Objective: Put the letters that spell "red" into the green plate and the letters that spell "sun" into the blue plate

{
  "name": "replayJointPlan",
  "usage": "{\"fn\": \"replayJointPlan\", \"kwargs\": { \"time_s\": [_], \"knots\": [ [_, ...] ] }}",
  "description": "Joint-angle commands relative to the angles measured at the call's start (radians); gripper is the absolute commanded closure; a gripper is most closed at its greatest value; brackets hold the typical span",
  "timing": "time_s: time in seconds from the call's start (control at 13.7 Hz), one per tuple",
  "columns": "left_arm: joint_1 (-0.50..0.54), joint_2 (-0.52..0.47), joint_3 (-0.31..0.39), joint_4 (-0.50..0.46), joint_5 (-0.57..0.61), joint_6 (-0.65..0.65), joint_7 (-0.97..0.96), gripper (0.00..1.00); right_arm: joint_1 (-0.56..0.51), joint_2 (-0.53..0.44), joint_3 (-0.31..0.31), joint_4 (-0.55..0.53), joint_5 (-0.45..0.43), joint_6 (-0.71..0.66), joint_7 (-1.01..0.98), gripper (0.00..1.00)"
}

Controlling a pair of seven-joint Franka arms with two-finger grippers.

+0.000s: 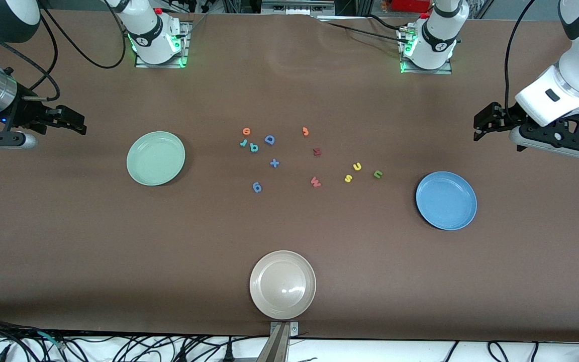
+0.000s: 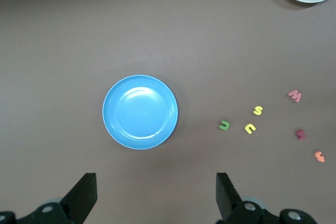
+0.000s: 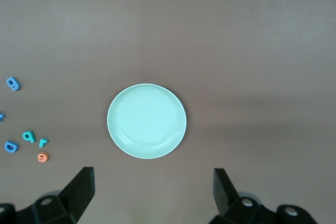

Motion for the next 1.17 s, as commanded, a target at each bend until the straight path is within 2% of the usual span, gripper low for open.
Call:
{"fn": "replayJointPlan", "kwargs": {
  "time_s": [0.0, 0.29, 1.09],
  "knots": [
    [-0.01, 0.0, 0.002, 0.011, 0.074, -0.012, -0.001, 0.0, -0.01, -0.002, 0.01, 0.014, 0.004, -0.022, 0.007, 0.0],
    [-0.01, 0.002, -0.012, 0.045, 0.082, -0.013, -0.009, 0.0, -0.01, -0.002, 0.01, 0.016, 0.004, -0.022, 0.011, 0.0],
    [-0.01, 0.008, -0.018, 0.047, 0.076, -0.021, -0.004, 0.0, -0.01, 0.004, 0.01, 0.028, 0.006, -0.03, 0.014, 0.0]
  ]
}}
